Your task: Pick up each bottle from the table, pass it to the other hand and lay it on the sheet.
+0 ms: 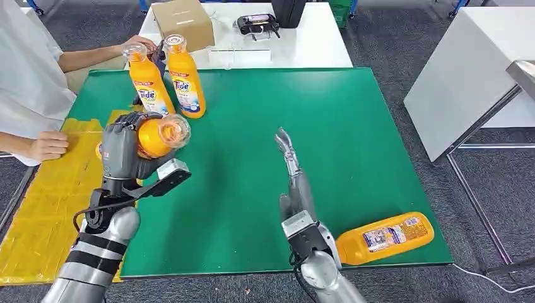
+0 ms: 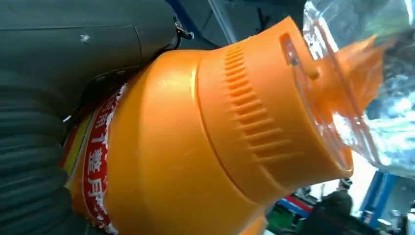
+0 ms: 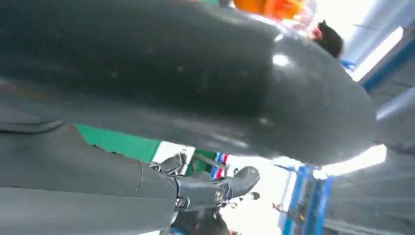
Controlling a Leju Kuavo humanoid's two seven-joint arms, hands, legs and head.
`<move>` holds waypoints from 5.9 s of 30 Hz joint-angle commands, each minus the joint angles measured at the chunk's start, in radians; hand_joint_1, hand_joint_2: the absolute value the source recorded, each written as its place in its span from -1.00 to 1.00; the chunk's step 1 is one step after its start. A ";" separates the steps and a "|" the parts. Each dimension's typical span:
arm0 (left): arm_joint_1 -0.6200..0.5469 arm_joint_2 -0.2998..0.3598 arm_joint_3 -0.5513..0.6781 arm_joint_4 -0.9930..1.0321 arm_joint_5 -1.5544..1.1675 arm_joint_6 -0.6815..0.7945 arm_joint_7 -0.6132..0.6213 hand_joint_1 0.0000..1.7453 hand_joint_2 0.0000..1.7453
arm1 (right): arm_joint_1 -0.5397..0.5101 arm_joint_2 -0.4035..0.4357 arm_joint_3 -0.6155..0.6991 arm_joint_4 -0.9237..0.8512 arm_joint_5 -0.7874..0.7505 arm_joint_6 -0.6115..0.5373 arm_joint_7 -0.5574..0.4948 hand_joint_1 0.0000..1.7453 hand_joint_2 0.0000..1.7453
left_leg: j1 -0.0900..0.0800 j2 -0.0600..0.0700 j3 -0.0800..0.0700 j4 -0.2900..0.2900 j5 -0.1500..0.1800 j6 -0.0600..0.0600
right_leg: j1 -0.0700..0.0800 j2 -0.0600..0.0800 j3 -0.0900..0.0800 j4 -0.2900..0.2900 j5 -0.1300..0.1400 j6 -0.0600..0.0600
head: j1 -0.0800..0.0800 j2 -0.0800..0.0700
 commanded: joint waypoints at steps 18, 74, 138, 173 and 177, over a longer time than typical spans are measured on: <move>-0.154 0.067 -0.291 0.955 -0.474 -0.088 0.466 -0.22 1.00 | 0.030 -0.324 -0.004 -0.046 0.573 0.094 0.192 -1.00 1.00 | 0.001 0.001 0.005 -0.002 -0.002 -0.001 | 0.000 0.005 0.006 -0.003 -0.001 -0.001 | 0.000 0.000; 0.152 -0.066 0.209 0.248 0.271 -0.157 -0.049 -1.00 1.00 | 0.301 -0.626 -0.295 -0.010 0.950 0.181 0.546 -1.00 1.00 | -0.001 -0.003 0.011 -0.001 -0.005 -0.001 | -0.002 0.004 0.011 -0.003 -0.004 0.001 | 0.000 0.000; 0.059 -0.119 0.063 0.348 0.503 -0.188 -0.185 -1.00 1.00 | 0.013 -0.577 -0.112 0.495 0.878 0.364 0.366 1.00 1.00 | 0.006 0.010 0.027 -0.001 -0.007 0.000 | 0.005 0.016 0.018 -0.014 0.002 -0.004 | 0.000 0.000; 0.182 -0.088 -0.171 0.100 0.698 -0.616 -0.138 -1.00 1.00 | -0.085 -0.061 -0.337 0.211 0.191 0.047 0.197 1.00 1.00 | 0.005 0.006 0.011 -0.001 -0.006 -0.001 | 0.004 0.012 0.013 -0.007 0.001 -0.003 | 0.000 0.000; 0.171 -0.088 -0.184 0.072 0.738 -0.622 -0.142 -1.00 1.00 | -0.119 -0.003 -0.272 0.347 0.140 0.080 0.166 1.00 1.00 | 0.005 0.010 0.009 -0.001 -0.005 -0.001 | 0.005 0.014 0.011 -0.009 0.003 -0.002 | 0.000 0.000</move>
